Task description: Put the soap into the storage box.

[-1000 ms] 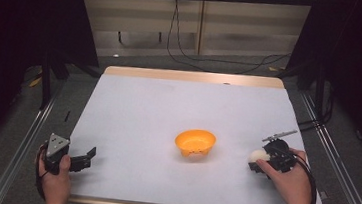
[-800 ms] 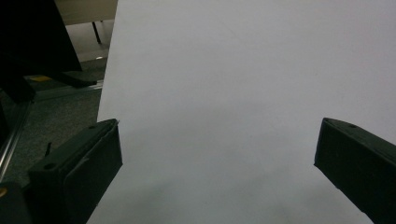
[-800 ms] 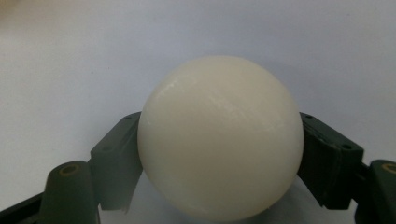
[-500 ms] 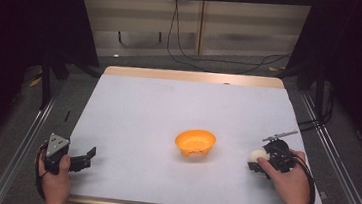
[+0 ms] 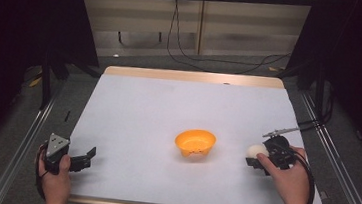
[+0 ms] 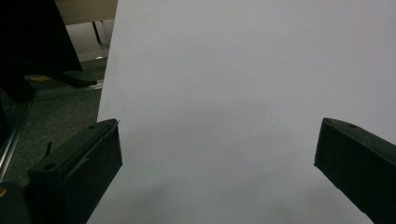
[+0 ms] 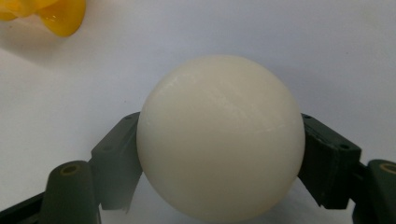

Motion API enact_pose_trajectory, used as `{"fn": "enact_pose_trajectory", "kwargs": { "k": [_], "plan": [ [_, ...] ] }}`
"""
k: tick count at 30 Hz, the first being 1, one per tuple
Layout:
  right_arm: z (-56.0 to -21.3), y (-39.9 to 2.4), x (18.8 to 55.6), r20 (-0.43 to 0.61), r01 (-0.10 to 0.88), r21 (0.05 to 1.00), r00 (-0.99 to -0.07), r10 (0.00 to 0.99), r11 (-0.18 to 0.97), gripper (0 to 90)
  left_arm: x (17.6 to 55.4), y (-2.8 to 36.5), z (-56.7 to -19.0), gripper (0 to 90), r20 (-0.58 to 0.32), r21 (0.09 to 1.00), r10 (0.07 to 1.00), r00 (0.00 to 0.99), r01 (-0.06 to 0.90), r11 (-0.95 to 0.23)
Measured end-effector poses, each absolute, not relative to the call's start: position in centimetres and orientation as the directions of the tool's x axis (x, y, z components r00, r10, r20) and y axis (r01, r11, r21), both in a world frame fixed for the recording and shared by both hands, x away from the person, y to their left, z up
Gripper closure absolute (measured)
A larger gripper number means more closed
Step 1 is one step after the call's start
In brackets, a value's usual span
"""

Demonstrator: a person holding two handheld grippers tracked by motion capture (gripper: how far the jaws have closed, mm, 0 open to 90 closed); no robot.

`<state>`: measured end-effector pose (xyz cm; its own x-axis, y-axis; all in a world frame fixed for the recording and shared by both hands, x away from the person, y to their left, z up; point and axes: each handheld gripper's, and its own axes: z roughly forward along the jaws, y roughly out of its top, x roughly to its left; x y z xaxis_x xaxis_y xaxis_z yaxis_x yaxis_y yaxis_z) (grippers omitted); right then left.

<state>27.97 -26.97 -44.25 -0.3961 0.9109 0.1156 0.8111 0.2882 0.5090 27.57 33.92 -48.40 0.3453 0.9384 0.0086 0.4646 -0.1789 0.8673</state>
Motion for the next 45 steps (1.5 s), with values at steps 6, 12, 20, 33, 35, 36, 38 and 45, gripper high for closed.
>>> {"fn": "enact_pose_trajectory", "kwargs": {
  "k": [6,12,20,33,35,36,38,45],
  "plan": [
    [-43.7,-26.4,28.2,0.118,0.795,0.53,-0.414,0.902,0.296,24.2,27.6,33.9,-48.4,0.6,0.007,0.867,0.938,0.346,0.465,-0.178],
    [-43.2,-25.7,28.5,0.111,0.786,0.54,-0.421,0.9,0.301,24.2,27.6,33.9,-48.4,0.6,0.002,0.868,0.938,0.345,0.466,-0.173],
    [-42.6,-24.6,29.1,0.11,0.771,0.549,-0.45,0.886,0.323,24.2,27.6,34.0,-48.4,0.5,0.001,0.867,0.938,0.345,0.467,-0.173],
    [-42.2,-22.2,30.0,0.115,0.761,0.55,-0.478,0.871,0.345,24.2,27.6,34.1,-48.4,0.4,-0.012,0.87,0.939,0.344,0.466,-0.16],
    [-42.0,-21.9,30.3,0.113,0.755,0.552,-0.488,0.866,0.354,24.2,27.6,34.1,-48.4,0.4,-0.012,0.87,0.939,0.345,0.467,-0.16],
    [-41.9,-21.7,30.3,0.115,0.758,0.55,-0.484,0.867,0.35,24.2,27.6,34.1,-48.4,0.4,-0.012,0.87,0.939,0.345,0.467,-0.16],
    [-41.8,-21.5,30.5,0.114,0.754,0.551,-0.491,0.864,0.357,24.2,27.6,34.1,-48.4,0.4,-0.013,0.87,0.939,0.345,0.467,-0.159],
    [-41.2,-20.6,30.9,0.116,0.746,0.558,-0.505,0.856,0.364,24.2,27.6,34.1,-48.4,0.4,-0.014,0.87,0.939,0.345,0.467,-0.159]
  ]
}}
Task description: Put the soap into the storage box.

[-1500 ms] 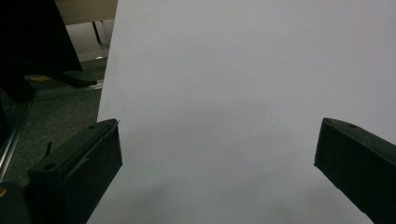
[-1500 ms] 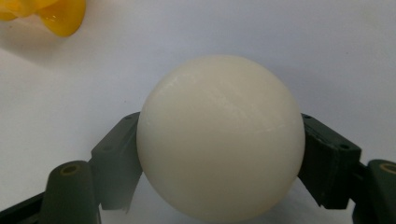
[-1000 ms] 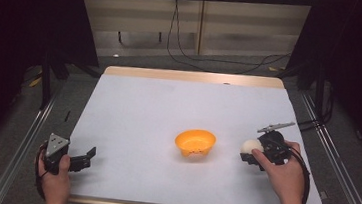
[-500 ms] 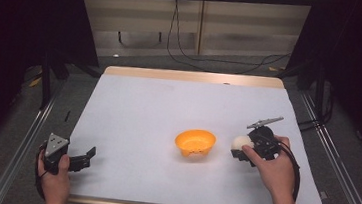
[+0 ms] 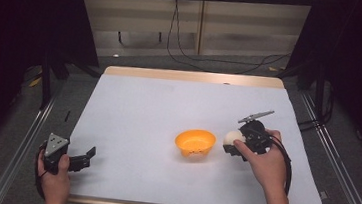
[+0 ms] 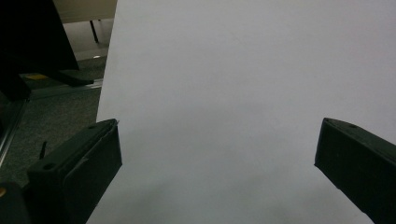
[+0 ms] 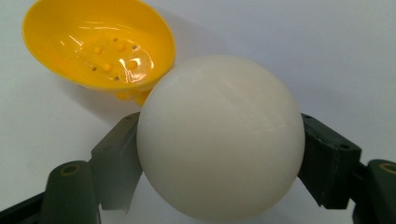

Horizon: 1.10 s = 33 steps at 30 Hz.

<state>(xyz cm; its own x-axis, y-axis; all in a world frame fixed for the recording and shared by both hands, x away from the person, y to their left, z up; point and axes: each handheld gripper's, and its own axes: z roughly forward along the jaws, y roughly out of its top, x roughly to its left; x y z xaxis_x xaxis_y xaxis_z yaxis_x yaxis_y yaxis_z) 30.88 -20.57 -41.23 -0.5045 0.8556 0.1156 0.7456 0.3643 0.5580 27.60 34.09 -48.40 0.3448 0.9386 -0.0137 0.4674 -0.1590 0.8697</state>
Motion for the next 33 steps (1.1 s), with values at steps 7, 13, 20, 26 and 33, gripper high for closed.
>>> {"fn": "enact_pose_trajectory", "kwargs": {
  "k": [7,13,20,26,33],
  "plan": [
    [-40.9,-19.5,31.3,0.118,0.739,0.561,-0.517,0.848,0.373,24.2,27.6,34.1,-48.4,0.4,-0.015,0.869,0.938,0.345,0.468,-0.158],
    [-40.6,-18.7,31.6,0.117,0.73,0.566,-0.53,0.84,0.383,24.2,27.6,34.1,-48.4,0.4,-0.016,0.869,0.939,0.344,0.469,-0.157],
    [-40.3,-17.6,32.0,0.12,0.724,0.568,-0.542,0.832,0.39,24.2,27.6,34.1,-48.4,0.4,-0.017,0.869,0.939,0.343,0.47,-0.156],
    [-40.0,-16.6,32.3,0.118,0.72,0.566,-0.552,0.825,0.401,24.2,27.6,34.2,-48.4,0.4,-0.022,0.869,0.939,0.342,0.472,-0.151],
    [-40.0,-15.8,32.6,0.118,0.711,0.568,-0.57,0.813,0.416,24.2,27.6,34.1,-48.4,0.4,-0.023,0.869,0.94,0.34,0.472,-0.15]
  ]
}}
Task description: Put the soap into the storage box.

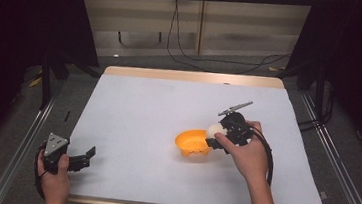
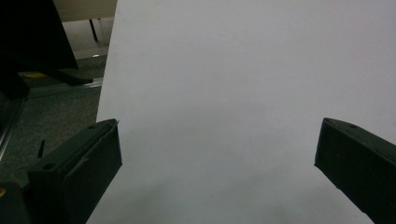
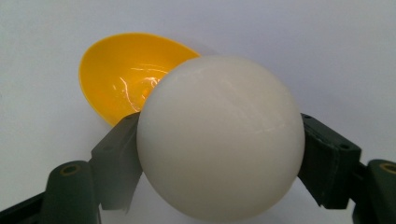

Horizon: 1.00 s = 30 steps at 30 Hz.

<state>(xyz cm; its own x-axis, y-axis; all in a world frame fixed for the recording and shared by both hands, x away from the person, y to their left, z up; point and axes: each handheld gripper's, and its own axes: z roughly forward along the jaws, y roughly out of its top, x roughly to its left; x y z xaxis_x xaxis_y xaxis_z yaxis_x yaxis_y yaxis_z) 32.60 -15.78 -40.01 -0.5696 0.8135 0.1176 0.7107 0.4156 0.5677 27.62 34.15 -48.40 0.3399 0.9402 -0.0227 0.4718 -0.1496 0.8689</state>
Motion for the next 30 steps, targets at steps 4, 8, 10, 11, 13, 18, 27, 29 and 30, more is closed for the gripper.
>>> {"fn": "enact_pose_trajectory", "kwargs": {
  "k": [4,8,10,11,13,18,27,29,30],
  "plan": [
    [-40.0,-15.4,32.7,0.123,0.715,0.563,-0.57,0.813,0.416,24.2,27.6,34.2,-48.4,0.4,-0.023,0.869,0.94,0.342,0.472,-0.151],
    [-40.0,-14.8,32.9,0.118,0.704,0.566,-0.584,0.803,0.429,24.2,27.6,34.2,-48.4,0.4,-0.023,0.869,0.939,0.342,0.472,-0.151],
    [-40.1,-14.5,32.9,0.12,0.705,0.564,-0.584,0.803,0.429,24.2,27.6,34.2,-48.4,0.4,-0.024,0.869,0.94,0.341,0.472,-0.149],
    [-40.1,-14.4,32.9,0.12,0.706,0.562,-0.585,0.802,0.431,24.2,27.6,34.2,-48.4,0.4,-0.024,0.869,0.94,0.341,0.472,-0.149],
    [-40.1,-14.2,33.0,0.121,0.704,0.56,-0.591,0.798,0.437,24.2,27.6,34.2,-48.4,0.4,-0.024,0.868,0.94,0.342,0.473,-0.15],
    [-40.4,-13.3,33.2,0.122,0.703,0.554,-0.598,0.792,0.446,24.2,27.7,34.2,-48.4,0.4,-0.025,0.869,0.939,0.342,0.473,-0.149],
    [-40.7,-12.1,33.5,0.124,0.703,0.544,-0.606,0.785,0.457,24.2,27.7,34.2,-48.4,0.3,-0.027,0.869,0.939,0.342,0.473,-0.148],
    [-40.8,-12.0,33.5,0.125,0.702,0.544,-0.609,0.783,0.46,24.2,27.7,34.2,-48.4,0.3,-0.027,0.869,0.939,0.342,0.473,-0.147],
    [-40.9,-11.7,33.6,0.125,0.708,0.538,-0.605,0.786,0.458,24.2,27.7,34.2,-48.4,0.3,-0.029,0.869,0.939,0.342,0.473,-0.146]
  ]
}}
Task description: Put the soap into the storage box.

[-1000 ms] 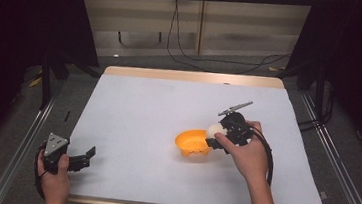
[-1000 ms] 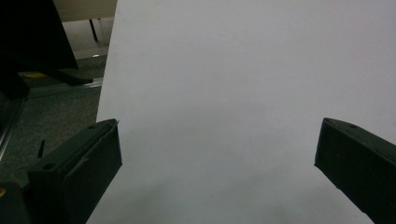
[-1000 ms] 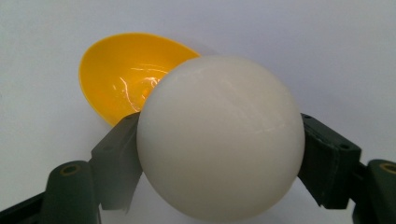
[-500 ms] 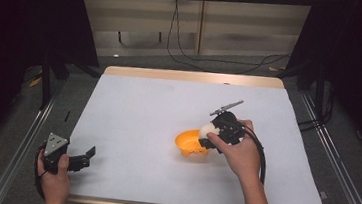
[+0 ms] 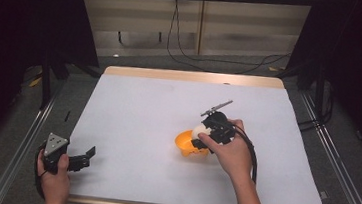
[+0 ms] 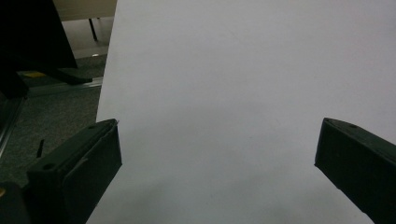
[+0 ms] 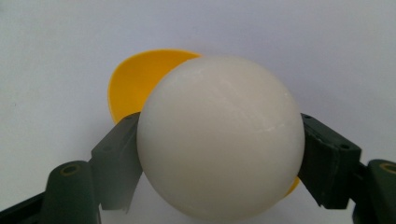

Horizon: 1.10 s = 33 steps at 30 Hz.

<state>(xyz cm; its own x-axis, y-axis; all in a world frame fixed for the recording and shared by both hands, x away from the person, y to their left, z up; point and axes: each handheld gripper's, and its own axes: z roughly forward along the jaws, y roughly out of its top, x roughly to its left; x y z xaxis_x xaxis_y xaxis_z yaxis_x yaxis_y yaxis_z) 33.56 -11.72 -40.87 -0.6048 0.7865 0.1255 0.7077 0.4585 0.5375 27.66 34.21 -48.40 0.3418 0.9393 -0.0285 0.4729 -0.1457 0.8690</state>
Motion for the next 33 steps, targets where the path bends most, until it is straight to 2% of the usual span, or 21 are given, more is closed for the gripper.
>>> {"fn": "enact_pose_trajectory", "kwargs": {
  "k": [24,28,33],
  "plan": [
    [-42.7,-10.5,34.2,0.143,0.754,0.486,-0.569,0.81,0.443,24.1,27.7,34.3,-48.4,0.2,-0.031,0.868,0.94,0.34,0.476,-0.144],
    [-42.2,-10.8,34.1,0.178,0.747,0.528,-0.562,0.808,0.404,24.0,27.7,34.3,-48.4,0.2,-0.031,0.868,0.94,0.341,0.475,-0.144],
    [-41.8,-11.2,33.8,0.165,0.745,0.541,-0.548,0.82,0.389,20.0,27.7,34.3,-48.4,0.2,-0.029,0.868,0.94,0.341,0.474,-0.145]
  ]
}}
